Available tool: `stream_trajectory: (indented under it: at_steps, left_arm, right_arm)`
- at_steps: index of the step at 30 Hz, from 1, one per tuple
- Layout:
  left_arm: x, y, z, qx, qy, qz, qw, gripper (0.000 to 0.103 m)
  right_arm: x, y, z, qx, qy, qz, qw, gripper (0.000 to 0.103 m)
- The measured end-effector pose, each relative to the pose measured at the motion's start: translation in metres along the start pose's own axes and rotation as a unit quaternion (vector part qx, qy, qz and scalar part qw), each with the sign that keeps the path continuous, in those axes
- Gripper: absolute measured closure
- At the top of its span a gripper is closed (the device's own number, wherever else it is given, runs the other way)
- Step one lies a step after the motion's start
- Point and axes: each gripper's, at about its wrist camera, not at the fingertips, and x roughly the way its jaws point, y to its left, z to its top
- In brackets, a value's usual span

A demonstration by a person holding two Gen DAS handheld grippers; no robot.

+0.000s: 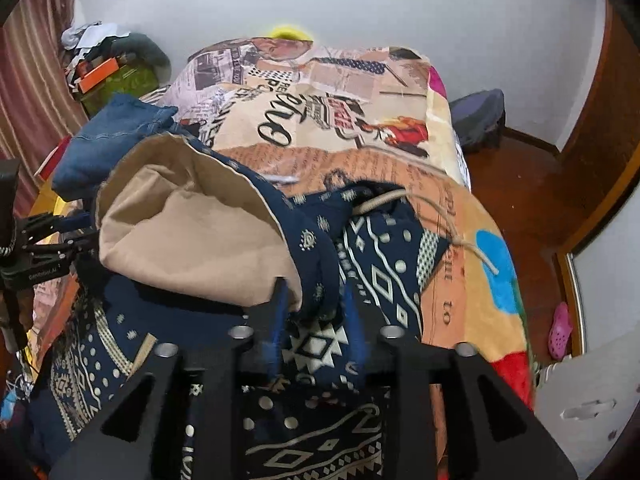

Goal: Fold large clothes

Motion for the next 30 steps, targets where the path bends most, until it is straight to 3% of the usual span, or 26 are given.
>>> stream_trajectory:
  at_steps: [3, 8, 15, 22, 24, 25, 26, 27, 29, 30]
  left_arm:
    - [-0.007, 0.005, 0.012, 0.0, -0.018, 0.001, 0.9998, 0.052]
    - [0.003, 0.01, 0.036, 0.007, -0.023, 0.006, 0.9997, 0.052]
    - [0.043, 0.012, 0.058, 0.005, 0.006, -0.028, 0.9996, 0.052]
    - [0.084, 0.015, 0.073, -0.027, 0.043, -0.077, 0.9958, 0.053]
    - [0.089, 0.017, 0.075, -0.039, 0.04, -0.092, 0.9942, 0.074]
    - [0.089, 0.018, 0.076, -0.043, 0.039, -0.095, 0.9938, 0.078]
    - [0.089, 0.019, 0.076, -0.047, 0.036, -0.096, 0.9937, 0.086]
    - [0.088, 0.021, 0.076, -0.051, 0.032, -0.098, 0.9934, 0.095]
    - [0.084, 0.025, 0.076, -0.062, 0.028, -0.106, 0.992, 0.096]
    - [0.08, 0.027, 0.076, -0.07, 0.024, -0.113, 0.9908, 0.096]
  right_arm:
    - [-0.004, 0.007, 0.009, -0.013, -0.024, 0.003, 1.0, 0.057]
    - [0.011, 0.018, 0.034, -0.027, -0.025, 0.036, 0.999, 0.057]
    - [0.053, 0.034, 0.062, -0.039, 0.014, 0.078, 0.996, 0.057]
    - [0.091, 0.037, 0.075, -0.033, 0.072, 0.115, 0.99, 0.057]
    - [0.099, 0.035, 0.078, -0.022, 0.078, 0.12, 0.989, 0.057]
    - [0.102, 0.033, 0.078, -0.018, 0.079, 0.123, 0.989, 0.057]
    - [0.103, 0.031, 0.079, -0.013, 0.076, 0.121, 0.99, 0.06]
    - [0.103, 0.029, 0.079, -0.008, 0.071, 0.117, 0.991, 0.07]
    - [0.104, 0.027, 0.08, -0.005, 0.074, 0.119, 0.99, 0.087]
    - [0.102, 0.025, 0.079, 0.0, 0.073, 0.126, 0.989, 0.09]
